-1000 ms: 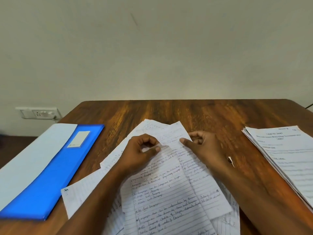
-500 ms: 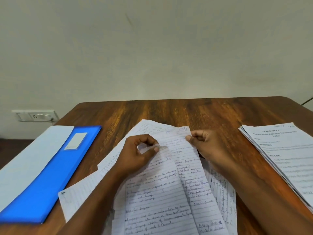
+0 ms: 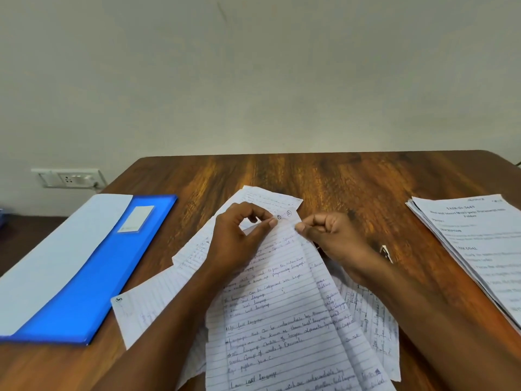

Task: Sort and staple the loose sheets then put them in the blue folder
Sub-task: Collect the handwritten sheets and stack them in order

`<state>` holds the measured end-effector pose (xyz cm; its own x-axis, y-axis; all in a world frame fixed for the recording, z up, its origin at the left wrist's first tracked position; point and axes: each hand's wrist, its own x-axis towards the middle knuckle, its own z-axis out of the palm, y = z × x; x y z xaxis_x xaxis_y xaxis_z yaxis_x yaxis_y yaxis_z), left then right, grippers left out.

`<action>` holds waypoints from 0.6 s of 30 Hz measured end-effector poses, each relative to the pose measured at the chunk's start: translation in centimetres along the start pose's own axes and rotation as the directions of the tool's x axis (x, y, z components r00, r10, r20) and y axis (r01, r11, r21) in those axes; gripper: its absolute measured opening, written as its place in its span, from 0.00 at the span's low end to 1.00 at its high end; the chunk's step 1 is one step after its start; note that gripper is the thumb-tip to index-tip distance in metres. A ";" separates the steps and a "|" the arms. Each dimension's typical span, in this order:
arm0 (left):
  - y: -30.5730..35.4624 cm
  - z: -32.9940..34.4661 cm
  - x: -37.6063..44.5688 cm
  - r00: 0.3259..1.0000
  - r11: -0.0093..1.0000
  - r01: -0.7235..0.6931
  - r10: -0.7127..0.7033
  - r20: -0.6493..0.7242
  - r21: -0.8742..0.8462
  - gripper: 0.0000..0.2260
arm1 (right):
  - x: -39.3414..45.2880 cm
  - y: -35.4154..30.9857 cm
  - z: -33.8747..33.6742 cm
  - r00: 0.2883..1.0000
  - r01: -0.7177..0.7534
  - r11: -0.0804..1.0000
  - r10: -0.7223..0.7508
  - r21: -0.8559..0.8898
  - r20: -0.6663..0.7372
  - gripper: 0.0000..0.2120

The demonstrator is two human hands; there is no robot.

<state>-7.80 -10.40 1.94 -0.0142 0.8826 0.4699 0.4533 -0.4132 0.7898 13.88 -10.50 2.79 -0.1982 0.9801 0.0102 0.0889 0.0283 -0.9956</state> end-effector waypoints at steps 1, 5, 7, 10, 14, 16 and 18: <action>0.0 0.1 0.0 1.000 1.000 -0.017 0.017 -0.004 0.001 0.03 | 0.0 0.0 0.2 1.000 0.002 1.000 -0.002 -0.018 0.002 0.07; -0.1 0.4 0.0 1.000 1.000 0.008 -0.007 0.012 -0.029 0.03 | -0.2 0.1 0.9 1.000 -0.004 0.999 0.005 -0.035 0.009 0.08; -0.1 0.5 -0.1 0.999 0.998 0.043 -0.042 0.024 -0.040 0.03 | -0.3 0.1 1.0 1.000 -0.006 0.999 0.007 -0.036 0.006 0.08; 0.1 0.6 -0.2 0.998 0.995 0.054 -0.051 0.032 -0.083 0.03 | -0.4 0.2 1.3 1.000 -0.003 1.000 0.003 -0.022 0.003 0.09; 0.0 0.7 -0.2 0.998 0.993 0.058 -0.057 0.010 -0.099 0.04 | -0.5 0.2 1.7 1.000 0.023 0.999 -0.022 -0.045 0.006 0.10; -0.1 0.8 -0.2 0.997 0.992 0.070 -0.071 -0.001 -0.101 0.06 | -0.5 0.3 1.8 0.999 0.044 0.998 -0.044 -0.049 -0.001 0.10; -0.2 0.8 -0.2 0.996 0.992 0.081 -0.083 -0.015 -0.097 0.07 | -0.5 0.3 1.9 0.998 0.065 0.997 -0.066 -0.042 -0.008 0.10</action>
<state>-7.15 -10.36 1.39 -0.0648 0.9106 0.4082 0.3620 -0.3598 0.8599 12.15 -11.39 2.34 -0.1959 0.9776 0.0765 0.1166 0.1007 -0.9881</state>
